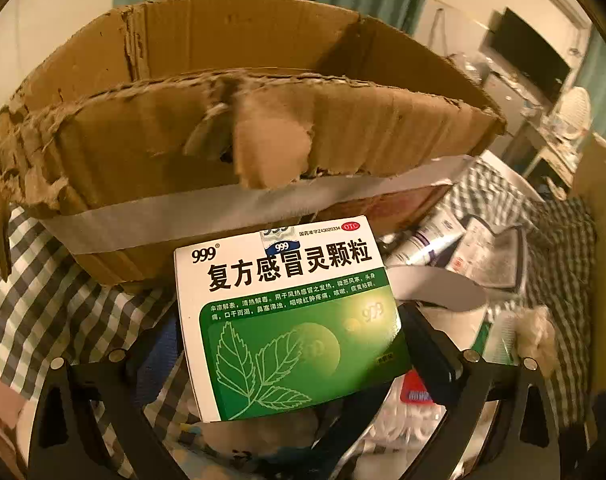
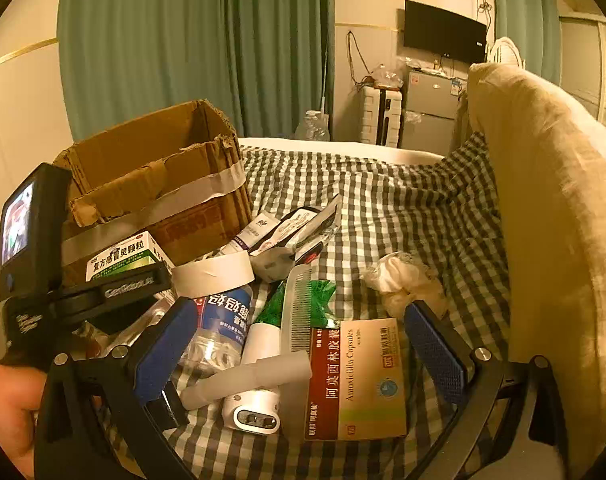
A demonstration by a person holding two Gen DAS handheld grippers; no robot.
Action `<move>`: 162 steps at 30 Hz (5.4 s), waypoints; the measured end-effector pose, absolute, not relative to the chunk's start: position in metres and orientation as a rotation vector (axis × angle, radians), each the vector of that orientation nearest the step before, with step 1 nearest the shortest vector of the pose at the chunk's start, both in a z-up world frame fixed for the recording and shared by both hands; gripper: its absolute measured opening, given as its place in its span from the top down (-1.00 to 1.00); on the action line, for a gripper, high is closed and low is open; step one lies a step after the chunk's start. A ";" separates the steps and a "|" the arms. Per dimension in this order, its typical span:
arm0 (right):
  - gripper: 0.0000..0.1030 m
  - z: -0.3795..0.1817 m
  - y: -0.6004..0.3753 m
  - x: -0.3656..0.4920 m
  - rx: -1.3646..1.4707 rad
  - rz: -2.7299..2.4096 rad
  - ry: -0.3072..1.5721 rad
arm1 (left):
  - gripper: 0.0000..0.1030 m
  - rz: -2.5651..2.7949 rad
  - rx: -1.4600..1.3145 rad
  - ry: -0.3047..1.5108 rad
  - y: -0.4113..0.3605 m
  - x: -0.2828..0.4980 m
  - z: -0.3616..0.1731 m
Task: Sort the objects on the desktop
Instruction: 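Grasp the white tape roll with the right tool while the left tool holds the green medicine box, then lift both held items and carry them toward the cardboard box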
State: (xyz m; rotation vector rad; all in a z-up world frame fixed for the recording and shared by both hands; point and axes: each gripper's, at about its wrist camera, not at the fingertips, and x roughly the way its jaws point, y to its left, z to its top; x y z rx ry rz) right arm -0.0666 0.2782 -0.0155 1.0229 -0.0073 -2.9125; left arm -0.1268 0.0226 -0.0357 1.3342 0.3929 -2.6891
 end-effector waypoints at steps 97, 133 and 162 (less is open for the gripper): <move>-0.53 -0.011 0.255 -0.033 0.989 -2.609 -0.200 | -0.86 -2.442 1.441 0.265 -0.067 0.032 -0.017; -0.89 -0.062 0.221 -0.041 1.244 -2.439 -0.099 | -1.00 -2.671 1.690 -0.321 -0.061 -0.010 -0.049; -0.65 -0.076 0.215 -0.045 1.300 -2.416 -0.116 | -1.00 -2.828 1.730 -0.217 -0.057 -0.004 -0.032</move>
